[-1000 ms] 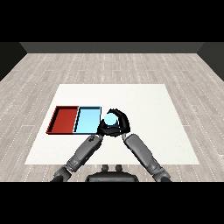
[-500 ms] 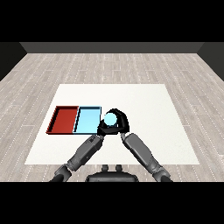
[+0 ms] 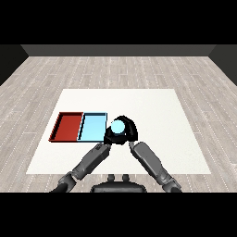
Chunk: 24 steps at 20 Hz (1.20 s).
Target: Pick the blue can and put it in the blue box
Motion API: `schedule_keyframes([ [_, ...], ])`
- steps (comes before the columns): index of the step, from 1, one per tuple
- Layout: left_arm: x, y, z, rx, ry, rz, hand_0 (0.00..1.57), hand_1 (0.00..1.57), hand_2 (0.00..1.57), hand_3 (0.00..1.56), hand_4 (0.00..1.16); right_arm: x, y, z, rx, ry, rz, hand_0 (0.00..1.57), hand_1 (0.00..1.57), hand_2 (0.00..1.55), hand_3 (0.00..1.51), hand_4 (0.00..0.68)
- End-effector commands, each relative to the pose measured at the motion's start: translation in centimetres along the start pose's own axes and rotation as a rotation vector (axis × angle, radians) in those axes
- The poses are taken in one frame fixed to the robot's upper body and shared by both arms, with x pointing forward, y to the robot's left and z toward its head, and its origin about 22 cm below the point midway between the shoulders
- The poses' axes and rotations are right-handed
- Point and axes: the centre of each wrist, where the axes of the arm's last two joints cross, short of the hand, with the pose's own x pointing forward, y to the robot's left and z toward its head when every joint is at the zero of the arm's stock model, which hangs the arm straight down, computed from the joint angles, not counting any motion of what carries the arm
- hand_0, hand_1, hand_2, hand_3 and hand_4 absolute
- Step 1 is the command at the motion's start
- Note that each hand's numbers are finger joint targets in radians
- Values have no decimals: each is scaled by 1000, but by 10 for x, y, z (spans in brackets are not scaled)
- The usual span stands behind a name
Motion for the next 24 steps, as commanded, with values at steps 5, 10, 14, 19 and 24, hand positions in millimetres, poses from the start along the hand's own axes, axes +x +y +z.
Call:
schedule_keyframes([
  [5,0,1,-4,0,-68,10,1571,1571,1571,1535,1122,-2,-2,-1,58,33,75,0,0,0,0,0],
  [10,-1,1,0,20,-61,-8,1571,1571,1571,1520,1133,-5,-31,4,45,23,97,0,0,0,0,0],
  [14,-15,16,6,34,-50,-26,1571,1571,1571,1527,1140,21,-27,-3,-9,-30,38,0,0,0,0,0],
  [19,-12,28,-13,50,-77,-82,1571,1571,1571,1534,1153,24,-64,23,-43,-79,1,0,0,0,0,0],
  [24,6,63,-31,112,-85,-180,1571,1571,1571,1535,1151,32,-98,33,-221,-144,-109,0,0,0,0,0],
])
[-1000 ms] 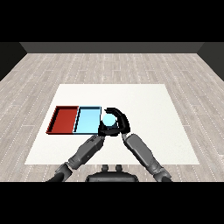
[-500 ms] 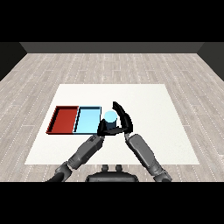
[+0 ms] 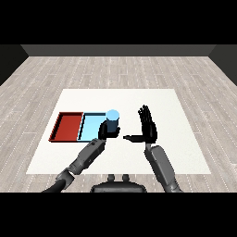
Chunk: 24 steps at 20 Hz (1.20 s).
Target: Pick the blue can and put it in the blue box
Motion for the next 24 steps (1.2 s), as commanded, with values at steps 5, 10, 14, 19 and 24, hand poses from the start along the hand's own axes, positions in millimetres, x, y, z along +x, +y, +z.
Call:
schedule_keyframes([
  [5,36,88,-45,91,3,-188,1571,1571,1571,1527,1155,6,-55,33,-138,-31,-51,0,0,0,0,0],
  [10,29,99,-40,167,91,-367,1571,1571,1571,1514,1148,6,-67,20,-169,-34,-59,0,0,0,0,0],
  [14,25,116,-51,231,229,-556,1571,1571,1571,1479,1042,-15,-66,25,-174,-11,-65,0,0,0,0,0],
  [19,12,152,-49,269,442,-679,1495,1495,1396,1183,975,-11,-61,23,-185,-10,-82,0,0,0,0,0],
  [24,-23,140,-25,285,739,-781,953,953,847,444,884,-20,-86,26,-211,21,-67,0,0,0,0,0],
])
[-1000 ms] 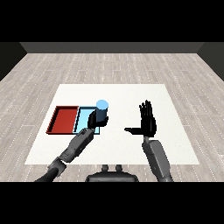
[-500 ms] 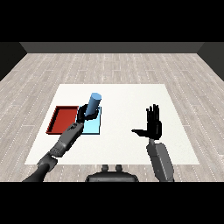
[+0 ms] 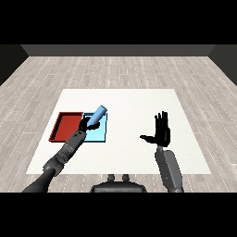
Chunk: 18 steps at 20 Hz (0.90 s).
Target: Pick the blue can and put it in the blue box
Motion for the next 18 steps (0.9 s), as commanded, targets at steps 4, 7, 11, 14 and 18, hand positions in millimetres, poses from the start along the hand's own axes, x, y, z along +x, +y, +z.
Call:
schedule_keyframes([
  [4,-36,-24,12,23,262,-56,899,899,821,577,848,-10,-18,2,-18,26,8,0,0,0,0,0],
  [7,-30,-3,1,55,278,72,1464,1464,1314,0,700,-8,-20,-3,-28,24,30,0,0,0,0,0],
  [11,-32,-22,8,14,299,-20,236,236,0,0,468,-23,-16,-6,-10,11,17,0,0,0,0,0],
  [14,-31,7,-4,-5,309,-18,0,0,0,0,0,-9,-23,7,-25,-1,21,0,0,0,0,0],
  [18,-36,-10,5,-13,304,-34,0,0,0,0,0,-22,-6,7,-7,-5,-3,0,0,0,0,0],
])
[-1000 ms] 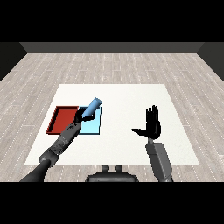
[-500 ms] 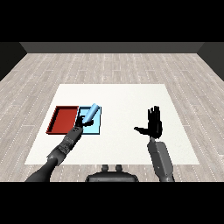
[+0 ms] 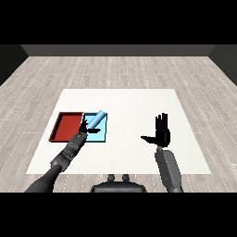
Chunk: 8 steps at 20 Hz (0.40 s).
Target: Pick the blue can and put it in the blue box
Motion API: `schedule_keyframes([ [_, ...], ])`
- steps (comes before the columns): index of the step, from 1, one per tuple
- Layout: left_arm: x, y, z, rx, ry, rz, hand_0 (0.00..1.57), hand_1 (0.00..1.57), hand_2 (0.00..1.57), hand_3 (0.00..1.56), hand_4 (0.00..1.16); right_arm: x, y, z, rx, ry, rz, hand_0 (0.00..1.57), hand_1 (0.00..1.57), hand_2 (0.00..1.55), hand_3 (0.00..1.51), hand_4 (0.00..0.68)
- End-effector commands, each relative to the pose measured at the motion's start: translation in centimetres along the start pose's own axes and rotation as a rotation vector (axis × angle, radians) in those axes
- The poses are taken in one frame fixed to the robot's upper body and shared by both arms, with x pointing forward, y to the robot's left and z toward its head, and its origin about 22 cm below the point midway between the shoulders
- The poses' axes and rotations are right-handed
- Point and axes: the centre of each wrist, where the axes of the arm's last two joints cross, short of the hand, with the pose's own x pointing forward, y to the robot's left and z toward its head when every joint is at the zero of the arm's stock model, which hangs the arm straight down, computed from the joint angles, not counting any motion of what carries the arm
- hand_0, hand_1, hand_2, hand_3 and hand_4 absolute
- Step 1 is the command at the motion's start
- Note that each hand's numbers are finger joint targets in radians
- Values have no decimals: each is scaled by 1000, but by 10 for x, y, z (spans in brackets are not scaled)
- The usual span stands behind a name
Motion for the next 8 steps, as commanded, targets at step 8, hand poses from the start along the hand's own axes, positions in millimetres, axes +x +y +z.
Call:
schedule_keyframes([
  [8,26,11,-2,82,-336,203,0,0,0,0,0,2,3,-6,66,-4,30,0,0,0,0,0],
])
